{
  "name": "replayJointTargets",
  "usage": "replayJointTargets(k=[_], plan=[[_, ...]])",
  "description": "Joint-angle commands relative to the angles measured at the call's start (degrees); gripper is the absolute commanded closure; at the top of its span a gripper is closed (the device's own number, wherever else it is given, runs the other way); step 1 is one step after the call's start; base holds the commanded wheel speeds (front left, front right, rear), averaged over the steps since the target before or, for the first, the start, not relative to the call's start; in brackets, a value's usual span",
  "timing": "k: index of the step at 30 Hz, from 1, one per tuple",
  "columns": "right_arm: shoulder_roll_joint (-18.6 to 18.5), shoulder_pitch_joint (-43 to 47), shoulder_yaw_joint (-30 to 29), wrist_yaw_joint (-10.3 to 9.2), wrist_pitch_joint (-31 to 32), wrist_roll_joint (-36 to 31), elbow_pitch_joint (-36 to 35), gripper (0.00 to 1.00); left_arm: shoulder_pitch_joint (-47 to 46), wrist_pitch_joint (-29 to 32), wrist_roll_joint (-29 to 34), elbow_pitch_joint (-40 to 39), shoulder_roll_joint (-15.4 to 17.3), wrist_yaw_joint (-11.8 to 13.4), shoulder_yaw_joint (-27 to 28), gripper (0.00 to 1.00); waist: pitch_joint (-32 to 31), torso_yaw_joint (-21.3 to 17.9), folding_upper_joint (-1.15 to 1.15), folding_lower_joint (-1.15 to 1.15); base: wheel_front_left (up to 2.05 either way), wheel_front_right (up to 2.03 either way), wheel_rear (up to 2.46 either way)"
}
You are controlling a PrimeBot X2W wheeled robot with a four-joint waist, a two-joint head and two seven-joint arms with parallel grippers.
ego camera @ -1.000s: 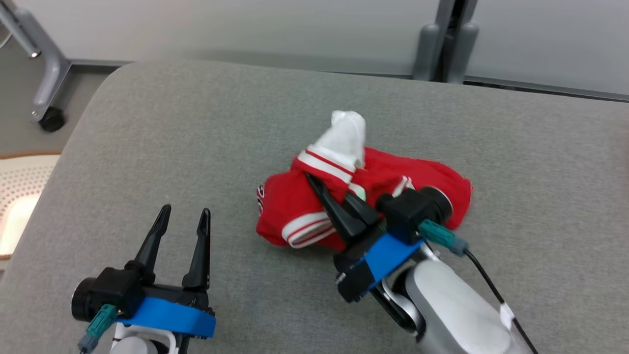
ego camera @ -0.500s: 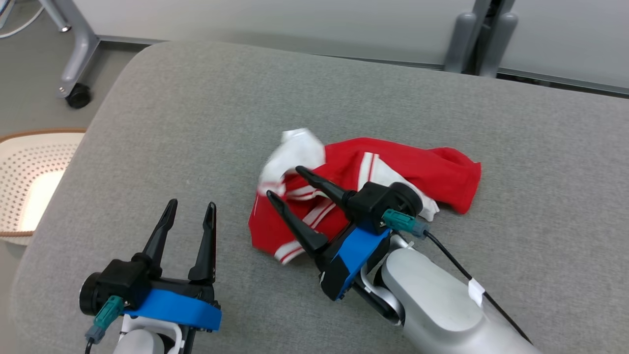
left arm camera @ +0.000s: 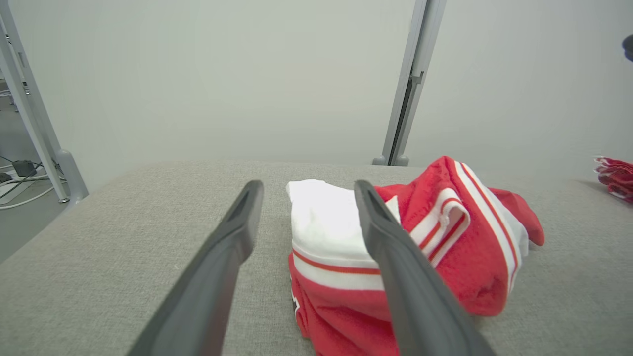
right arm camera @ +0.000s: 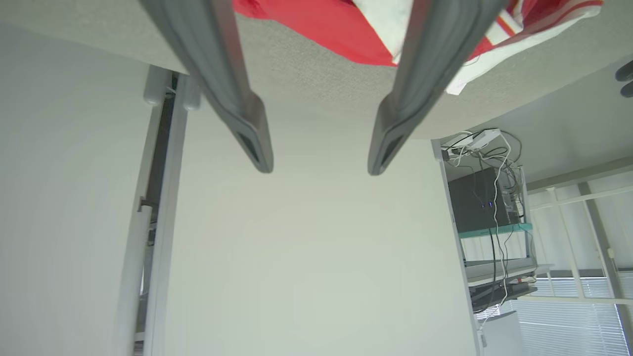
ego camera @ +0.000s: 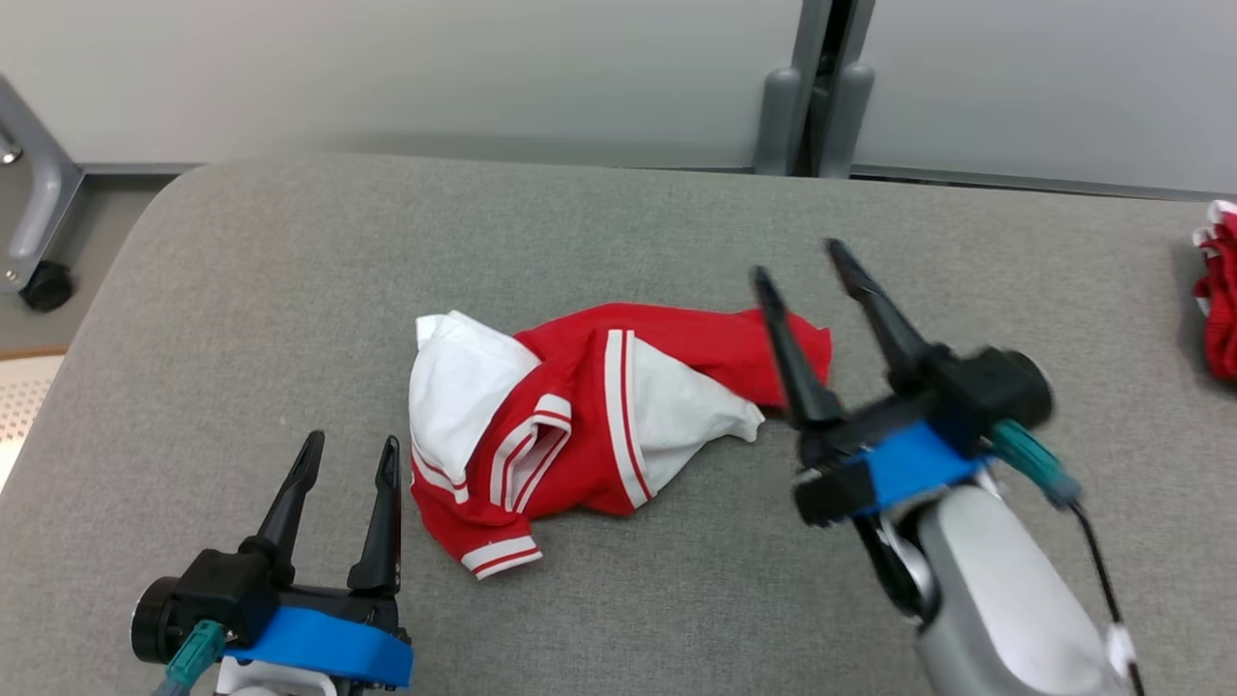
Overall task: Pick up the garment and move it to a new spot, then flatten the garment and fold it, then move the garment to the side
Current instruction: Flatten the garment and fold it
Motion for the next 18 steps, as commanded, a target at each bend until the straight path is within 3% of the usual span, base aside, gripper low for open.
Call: replayJointTargets(k=[1, 10, 18], plan=[[-0.03, 4.31, -2.94, -0.02, 0.02, -1.32, -3.14, 0.00, 0.86, -0.18, 0.29, -0.25, 0.32, -0.06, 0.31, 0.00, -1.19, -1.05, 0.00, 0.00, 0.00, 0.00, 0.00], [-0.01, 21.05, -14.01, -0.02, 0.57, -3.73, -15.53, 0.00, 1.68, -0.18, 0.95, -1.15, 0.64, -0.29, 0.56, 0.00, -2.24, -2.71, 0.00, 0.00, 0.00, 0.00, 0.00], [-0.02, 22.99, -14.46, -0.02, 2.35, -3.27, -19.03, 0.00, -4.91, 0.71, 1.71, -0.68, 0.49, -0.73, -3.04, 0.00, -1.74, -4.40, 0.00, 0.00, 0.00, 0.00, 0.00]])
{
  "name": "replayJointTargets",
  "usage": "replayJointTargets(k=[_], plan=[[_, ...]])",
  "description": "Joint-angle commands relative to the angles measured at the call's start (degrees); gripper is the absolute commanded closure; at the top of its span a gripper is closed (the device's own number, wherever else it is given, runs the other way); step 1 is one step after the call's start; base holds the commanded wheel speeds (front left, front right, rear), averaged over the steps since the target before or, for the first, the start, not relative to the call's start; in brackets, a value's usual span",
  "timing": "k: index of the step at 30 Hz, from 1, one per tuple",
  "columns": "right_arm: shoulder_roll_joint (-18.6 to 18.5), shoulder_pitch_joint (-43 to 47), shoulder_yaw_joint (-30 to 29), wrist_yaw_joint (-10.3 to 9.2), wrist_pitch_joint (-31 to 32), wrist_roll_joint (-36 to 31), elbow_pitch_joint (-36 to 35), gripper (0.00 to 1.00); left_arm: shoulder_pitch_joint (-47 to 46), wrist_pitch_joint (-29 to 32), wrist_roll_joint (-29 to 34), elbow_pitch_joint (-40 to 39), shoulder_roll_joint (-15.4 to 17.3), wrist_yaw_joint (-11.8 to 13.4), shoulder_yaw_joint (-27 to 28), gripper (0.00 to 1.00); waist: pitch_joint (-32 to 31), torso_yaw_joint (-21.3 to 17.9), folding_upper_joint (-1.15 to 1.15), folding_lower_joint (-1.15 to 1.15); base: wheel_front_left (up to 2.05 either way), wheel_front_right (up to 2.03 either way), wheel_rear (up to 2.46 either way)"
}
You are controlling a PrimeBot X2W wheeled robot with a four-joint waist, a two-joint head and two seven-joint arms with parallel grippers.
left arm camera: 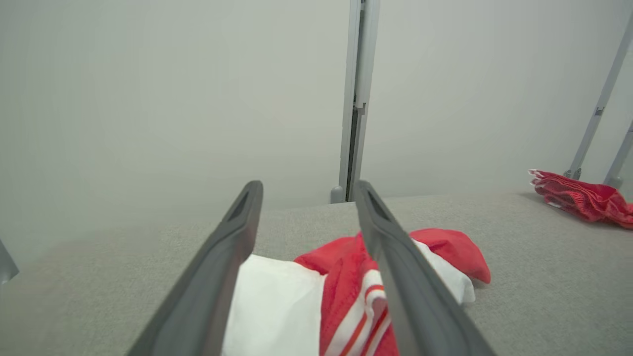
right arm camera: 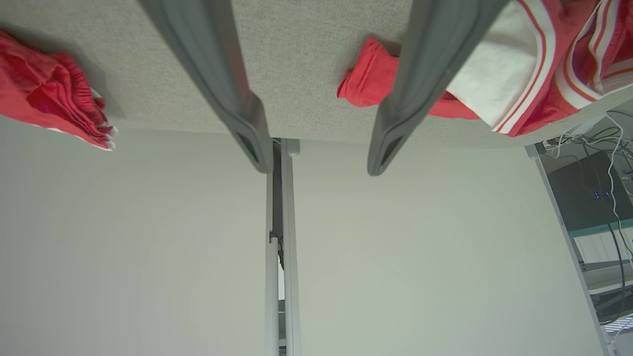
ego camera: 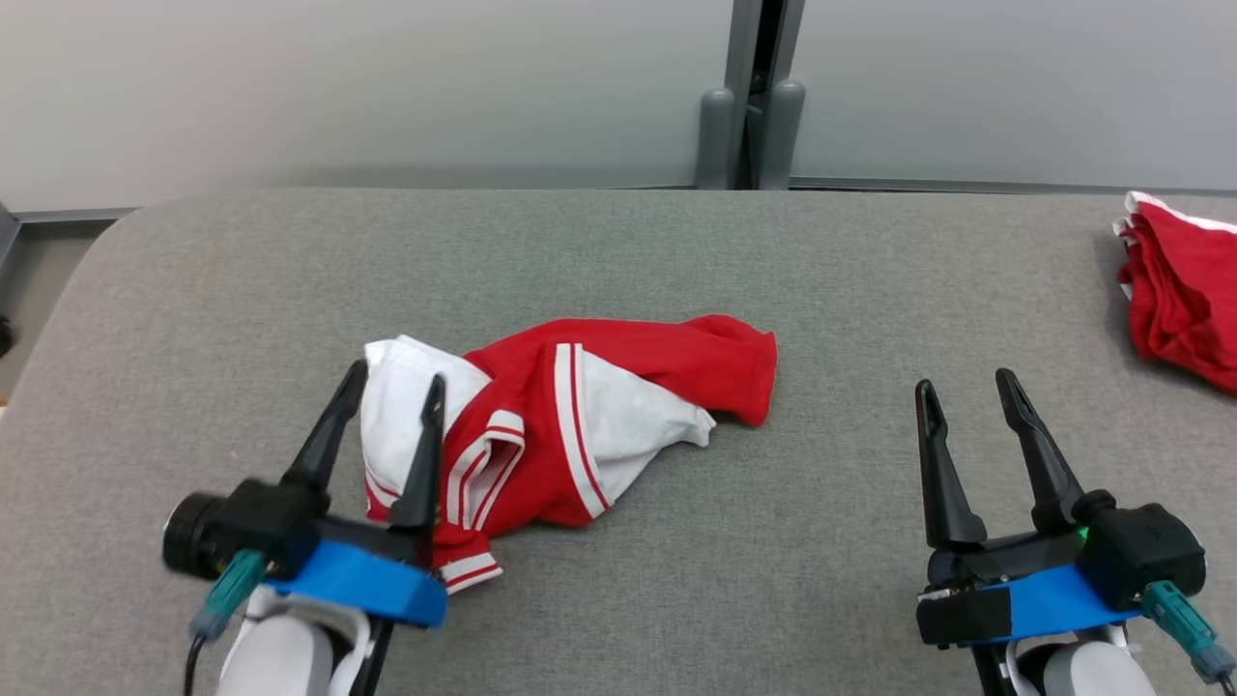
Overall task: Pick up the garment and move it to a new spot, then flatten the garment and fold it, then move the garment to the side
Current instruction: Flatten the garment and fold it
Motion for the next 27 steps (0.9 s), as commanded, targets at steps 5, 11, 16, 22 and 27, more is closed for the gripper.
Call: replayJointTargets(k=[5, 11, 16, 22, 27], plan=[[-0.02, -0.24, 0.79, -0.02, 0.40, 0.72, -0.61, 0.00, -5.80, 3.97, -0.24, 2.26, 0.48, -0.43, -3.50, 0.00, 0.93, -2.10, 0.00, 0.01, 0.00, 0.00, 0.00], [-0.02, 0.11, 0.11, -0.02, -0.01, 1.35, -0.01, 0.00, -7.75, 9.14, -0.73, 7.02, 2.24, -0.67, -6.67, 0.00, 2.04, -4.51, 0.00, 0.01, 0.00, 0.00, 0.00], [-0.02, 0.04, -0.42, -0.02, -0.38, 1.59, 0.24, 0.00, -6.54, 10.67, -0.68, 10.54, 4.10, -0.69, -7.91, 0.00, 2.96, -5.62, 0.00, 0.01, 0.00, 0.00, 0.00], [-0.02, -0.60, -0.56, -0.02, -0.65, 1.48, 0.19, 0.00, -6.65, 10.50, -1.54, 13.74, 5.24, -0.74, -8.98, 1.00, 3.26, -5.93, 0.00, 0.01, 0.00, 0.00, 0.00], [-0.03, -0.16, -0.70, -0.02, -0.75, 1.36, 0.71, 0.00, -7.50, 8.53, -2.58, 13.19, 5.56, -0.79, -10.38, 1.00, 2.48, -4.85, 0.00, 0.01, 0.00, 0.00, 0.00]])
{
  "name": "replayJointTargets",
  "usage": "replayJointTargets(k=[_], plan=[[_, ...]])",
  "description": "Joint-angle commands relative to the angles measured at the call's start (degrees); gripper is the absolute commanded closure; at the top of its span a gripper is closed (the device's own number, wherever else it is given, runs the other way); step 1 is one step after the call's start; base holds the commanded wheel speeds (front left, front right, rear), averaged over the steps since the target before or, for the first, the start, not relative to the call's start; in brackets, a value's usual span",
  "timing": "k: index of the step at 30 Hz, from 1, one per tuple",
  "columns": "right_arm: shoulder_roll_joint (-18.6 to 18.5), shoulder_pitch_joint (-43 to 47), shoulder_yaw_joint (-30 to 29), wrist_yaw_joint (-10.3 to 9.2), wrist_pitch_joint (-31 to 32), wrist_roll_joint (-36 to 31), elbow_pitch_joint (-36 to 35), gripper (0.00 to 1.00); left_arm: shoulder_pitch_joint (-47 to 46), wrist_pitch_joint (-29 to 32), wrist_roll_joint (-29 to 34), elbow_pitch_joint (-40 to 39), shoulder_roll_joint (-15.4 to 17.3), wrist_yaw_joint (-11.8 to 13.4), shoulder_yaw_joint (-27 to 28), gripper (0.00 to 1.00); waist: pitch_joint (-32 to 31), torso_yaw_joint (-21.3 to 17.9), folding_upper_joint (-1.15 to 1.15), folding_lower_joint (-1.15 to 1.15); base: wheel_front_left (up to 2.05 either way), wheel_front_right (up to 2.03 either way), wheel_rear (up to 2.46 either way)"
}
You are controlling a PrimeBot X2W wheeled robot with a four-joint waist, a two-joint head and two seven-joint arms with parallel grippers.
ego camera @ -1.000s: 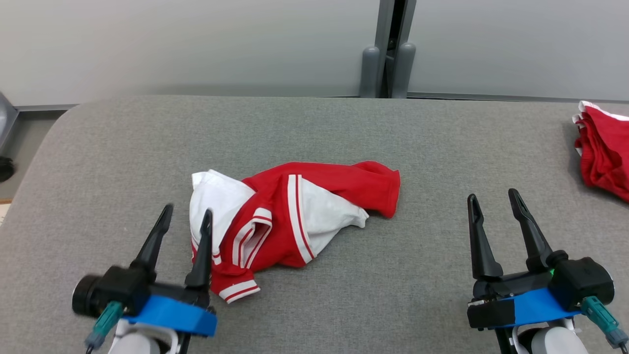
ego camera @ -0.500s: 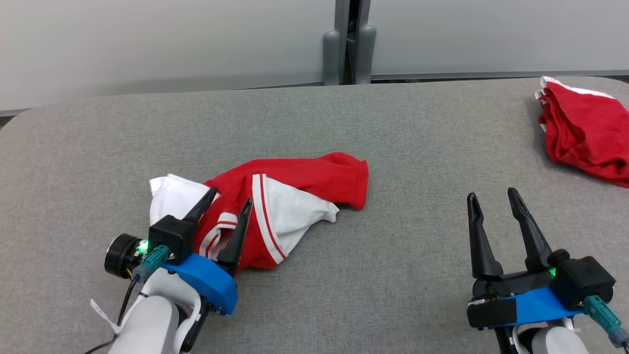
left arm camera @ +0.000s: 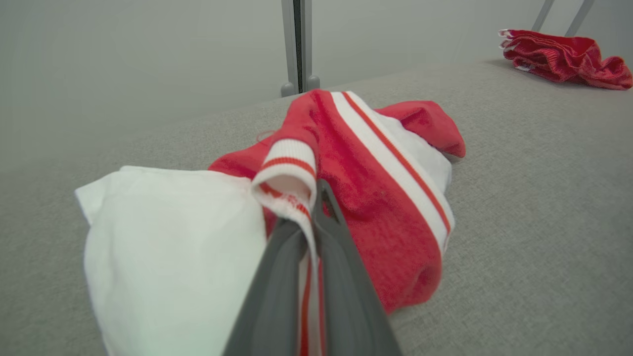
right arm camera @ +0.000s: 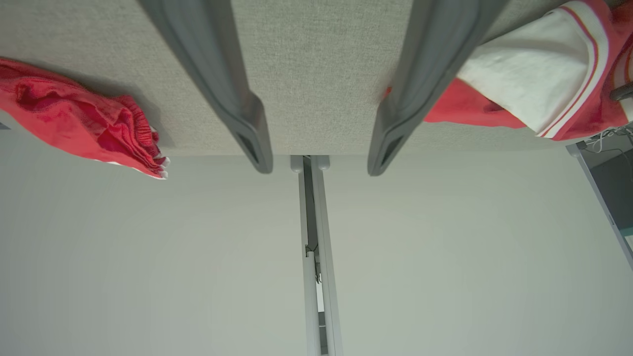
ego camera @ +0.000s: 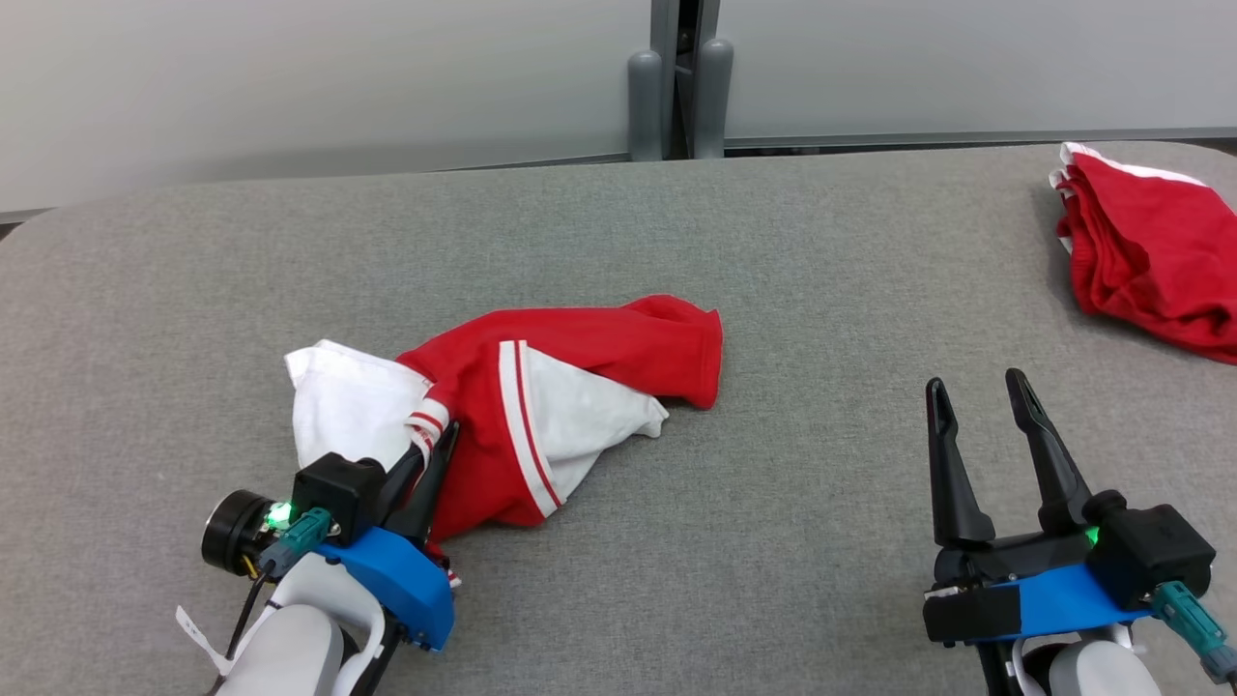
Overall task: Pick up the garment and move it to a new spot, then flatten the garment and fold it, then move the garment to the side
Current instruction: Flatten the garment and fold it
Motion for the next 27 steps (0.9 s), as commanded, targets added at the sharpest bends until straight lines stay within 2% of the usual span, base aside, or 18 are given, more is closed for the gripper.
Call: replayJointTargets(k=[1, 8, 16, 21, 22, 23, 27], plan=[[-0.02, 0.30, -0.12, -0.02, -0.19, 0.16, 0.19, 0.00, -0.28, -0.75, -0.31, -0.85, 0.20, -0.21, -0.28, 1.00, -0.51, 0.63, 0.00, 0.00, 0.00, 0.00, 0.00], [-0.01, 1.98, -0.98, -0.02, -0.43, 0.48, 0.79, 0.00, 5.70, -0.17, -1.01, -9.64, 1.94, -0.13, -2.24, 1.00, -2.40, 3.70, 0.00, 0.00, 0.00, 0.00, 0.00], [-0.03, 3.12, -3.18, -0.02, -0.72, 0.42, 0.93, 0.00, 20.70, 5.76, -1.51, -24.95, 5.69, 0.15, -7.14, 1.00, -2.61, 7.54, 0.00, 0.00, 0.00, 0.00, 0.00], [-0.02, 3.19, -3.69, -0.02, -0.62, 0.09, 1.03, 0.00, 27.20, 8.52, -2.33, -28.73, 7.34, 0.37, -9.39, 1.00, -2.43, 9.41, 0.00, 0.00, 0.00, 0.00, 0.00], [-0.03, 3.14, -3.64, -0.02, -0.56, 0.07, 1.11, 0.00, 27.69, 8.32, -2.70, -29.16, 7.05, 0.61, -9.38, 0.82, -2.49, 9.66, 0.00, 0.00, 0.00, 0.00, 0.00], [-0.03, 3.10, -3.60, -0.02, -0.50, -0.04, 1.23, 0.00, 27.78, 7.99, -2.62, -29.53, 7.00, 0.79, -9.24, 0.00, -2.62, 9.87, 0.00, 0.00, 0.00, 0.00, 0.00], [-0.03, 3.00, -3.31, -0.02, -0.15, -0.24, 1.38, 0.00, 25.99, 5.44, -2.39, -31.97, 6.96, 1.70, -7.82, 0.00, -3.15, 10.14, 0.00, 0.00, 0.00, 0.00, 0.00]])
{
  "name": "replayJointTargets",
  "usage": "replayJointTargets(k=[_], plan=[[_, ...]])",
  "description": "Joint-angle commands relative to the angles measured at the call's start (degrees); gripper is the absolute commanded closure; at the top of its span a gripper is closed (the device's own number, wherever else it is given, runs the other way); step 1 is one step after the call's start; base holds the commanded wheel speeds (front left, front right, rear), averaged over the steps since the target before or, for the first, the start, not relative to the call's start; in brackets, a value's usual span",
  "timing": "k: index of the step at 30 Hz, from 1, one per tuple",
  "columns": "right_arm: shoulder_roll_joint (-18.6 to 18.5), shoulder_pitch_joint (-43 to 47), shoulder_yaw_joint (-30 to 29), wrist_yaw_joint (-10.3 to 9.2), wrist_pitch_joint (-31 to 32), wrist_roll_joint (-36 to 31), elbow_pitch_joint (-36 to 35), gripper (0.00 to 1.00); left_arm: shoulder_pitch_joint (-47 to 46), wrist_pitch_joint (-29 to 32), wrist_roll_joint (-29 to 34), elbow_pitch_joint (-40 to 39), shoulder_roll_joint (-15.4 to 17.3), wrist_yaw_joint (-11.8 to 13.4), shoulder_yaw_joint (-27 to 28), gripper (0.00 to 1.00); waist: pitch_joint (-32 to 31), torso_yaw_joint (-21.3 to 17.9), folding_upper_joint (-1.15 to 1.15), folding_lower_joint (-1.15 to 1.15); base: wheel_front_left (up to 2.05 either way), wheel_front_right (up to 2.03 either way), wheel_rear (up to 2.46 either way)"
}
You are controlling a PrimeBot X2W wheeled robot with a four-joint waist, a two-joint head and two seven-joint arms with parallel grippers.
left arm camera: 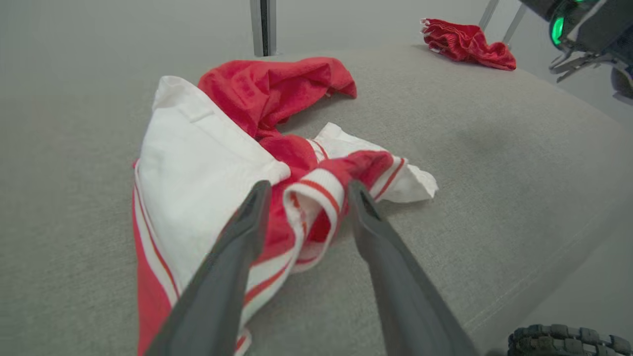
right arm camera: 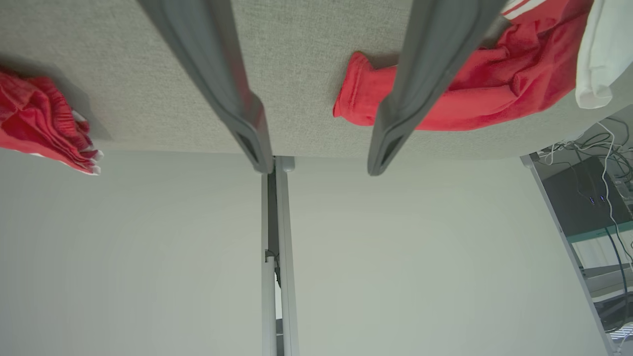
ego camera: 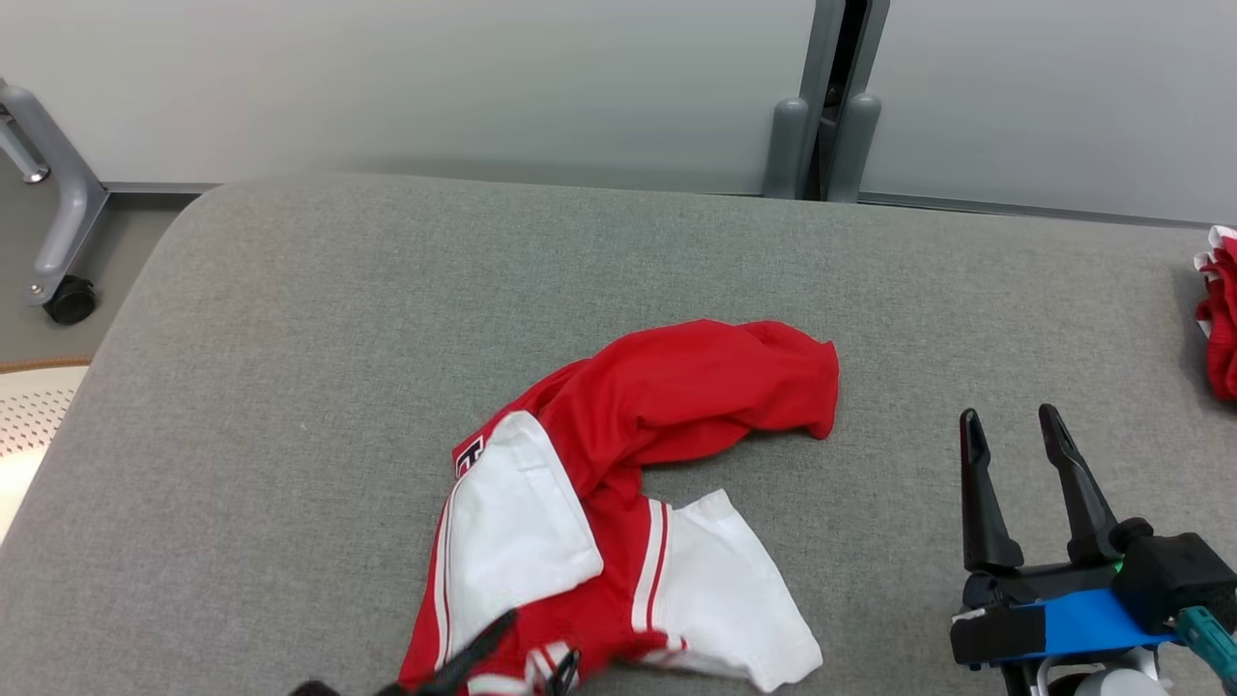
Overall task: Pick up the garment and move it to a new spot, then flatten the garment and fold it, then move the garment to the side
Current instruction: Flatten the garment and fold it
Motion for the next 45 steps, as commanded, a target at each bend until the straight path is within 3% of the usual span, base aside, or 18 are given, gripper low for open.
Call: replayJointTargets(k=[1, 8, 16, 43, 44, 45], plan=[[-0.04, 0.40, 0.18, -0.02, 0.13, -0.18, 0.05, 0.00, -1.54, -1.04, 0.64, -1.12, 0.68, 0.36, 0.86, 0.00, -0.19, -0.07, 0.00, 0.00, 0.00, 0.00, 0.00], [-0.03, 1.06, -0.02, -0.02, 0.37, -0.43, -0.12, 0.00, -5.63, -2.78, 0.65, -3.38, 2.52, 2.20, 5.67, 0.00, -0.15, -1.58, 0.00, 0.00, 0.00, 0.00, 0.00], [-0.04, 0.03, 0.30, -0.02, 0.63, -0.51, 0.37, 0.00, -9.64, -3.09, -1.22, 3.28, 2.53, 3.14, 8.73, 0.00, 1.25, -3.75, 0.00, 0.00, 0.00, 0.00, 0.00], [-0.04, -1.43, -0.53, -0.02, -0.12, -0.97, 2.84, 0.00, -8.55, -1.85, -6.70, 29.99, 0.82, 0.30, 5.42, 0.00, 3.41, -4.03, 0.00, 0.00, 0.00, 0.00, 0.00], [-0.04, -1.51, -0.48, -0.02, -0.11, -0.92, 2.86, 0.00, -8.83, -1.60, -6.94, 30.42, 0.60, 0.11, 5.06, 0.22, 3.39, -4.07, 0.00, 0.00, 0.00, 0.00, 0.00], [-0.04, -1.51, -0.45, -0.02, -0.09, -0.90, 2.83, 0.00, -9.01, -1.35, -7.20, 30.74, 0.39, -0.10, 4.73, 0.96, 3.37, -4.10, 0.00, 0.00, 0.00, 0.00, 0.00]])
